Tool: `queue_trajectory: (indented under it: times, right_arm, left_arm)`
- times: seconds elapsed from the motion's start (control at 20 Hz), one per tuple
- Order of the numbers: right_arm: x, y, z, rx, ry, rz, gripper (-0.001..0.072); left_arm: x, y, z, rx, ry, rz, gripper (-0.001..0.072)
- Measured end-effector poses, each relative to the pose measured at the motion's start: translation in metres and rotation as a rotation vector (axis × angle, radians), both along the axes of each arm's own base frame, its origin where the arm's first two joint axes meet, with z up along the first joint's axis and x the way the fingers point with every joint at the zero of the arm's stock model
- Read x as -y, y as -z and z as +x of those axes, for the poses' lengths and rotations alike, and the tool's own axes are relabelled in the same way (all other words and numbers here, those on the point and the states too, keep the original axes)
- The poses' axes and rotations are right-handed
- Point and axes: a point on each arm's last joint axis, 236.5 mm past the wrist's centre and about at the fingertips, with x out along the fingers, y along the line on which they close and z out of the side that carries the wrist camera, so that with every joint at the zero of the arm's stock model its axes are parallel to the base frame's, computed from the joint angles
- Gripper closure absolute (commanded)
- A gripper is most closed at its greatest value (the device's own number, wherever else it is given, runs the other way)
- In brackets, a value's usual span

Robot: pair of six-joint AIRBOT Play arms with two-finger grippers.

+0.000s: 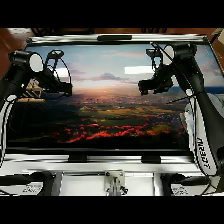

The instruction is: Fold the shirts.

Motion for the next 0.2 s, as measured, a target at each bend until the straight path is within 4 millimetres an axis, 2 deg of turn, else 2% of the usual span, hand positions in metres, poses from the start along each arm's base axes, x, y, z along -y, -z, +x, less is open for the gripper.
queue_trajectory:
  times: [0.2]
  right_arm:
    - [-0.0009, 0.0008, -0.0002, -0.002, -0.003, -0.001, 0.0072]
  left_arm:
    - [0.0078, -0.0009, -0.0013, 0.008, 0.018, -0.003, 0.0002]
